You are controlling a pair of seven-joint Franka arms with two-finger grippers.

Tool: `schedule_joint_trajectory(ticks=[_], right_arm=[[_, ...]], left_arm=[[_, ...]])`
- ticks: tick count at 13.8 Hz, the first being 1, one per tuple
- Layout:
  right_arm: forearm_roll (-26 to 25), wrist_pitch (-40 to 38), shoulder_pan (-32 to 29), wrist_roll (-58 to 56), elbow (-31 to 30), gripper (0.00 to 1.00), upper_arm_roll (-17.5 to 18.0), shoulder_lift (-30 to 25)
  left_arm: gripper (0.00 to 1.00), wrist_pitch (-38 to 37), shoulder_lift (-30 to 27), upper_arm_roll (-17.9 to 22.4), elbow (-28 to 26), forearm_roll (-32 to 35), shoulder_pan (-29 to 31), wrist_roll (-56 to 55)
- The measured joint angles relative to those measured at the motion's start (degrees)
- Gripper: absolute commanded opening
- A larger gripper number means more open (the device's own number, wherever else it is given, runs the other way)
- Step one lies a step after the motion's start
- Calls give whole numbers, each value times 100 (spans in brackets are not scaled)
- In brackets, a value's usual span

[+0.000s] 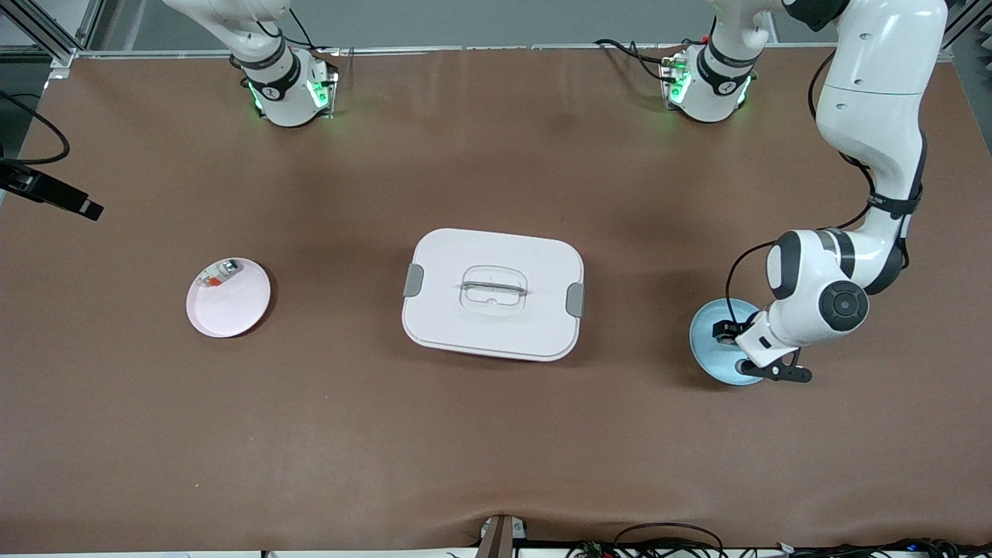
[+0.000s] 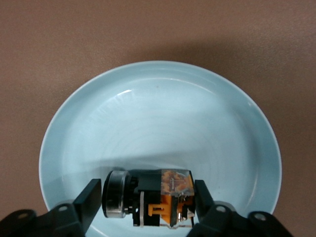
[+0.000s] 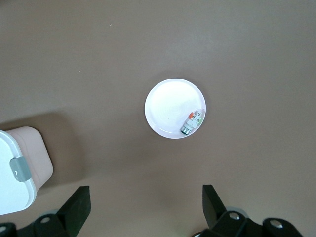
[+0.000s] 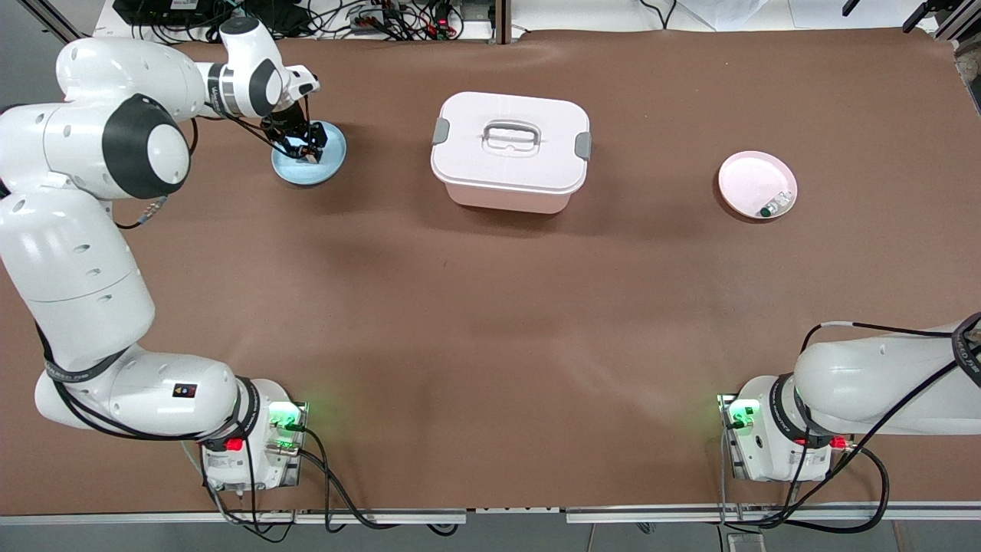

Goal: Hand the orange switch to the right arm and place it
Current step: 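Close the left gripper on the black-and-orange switch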

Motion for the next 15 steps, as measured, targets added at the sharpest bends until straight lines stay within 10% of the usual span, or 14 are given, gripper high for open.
schedule_joint_trajectory(ticks=[5, 15], right_arm=[[-10, 1, 0, 0, 0, 100, 0, 5], [-439, 126, 252, -24, 3, 100, 176, 9]], left_arm=[[27, 123, 41, -1, -47, 0, -1, 1], [23, -70, -213, 0, -17, -4, 41, -15]])
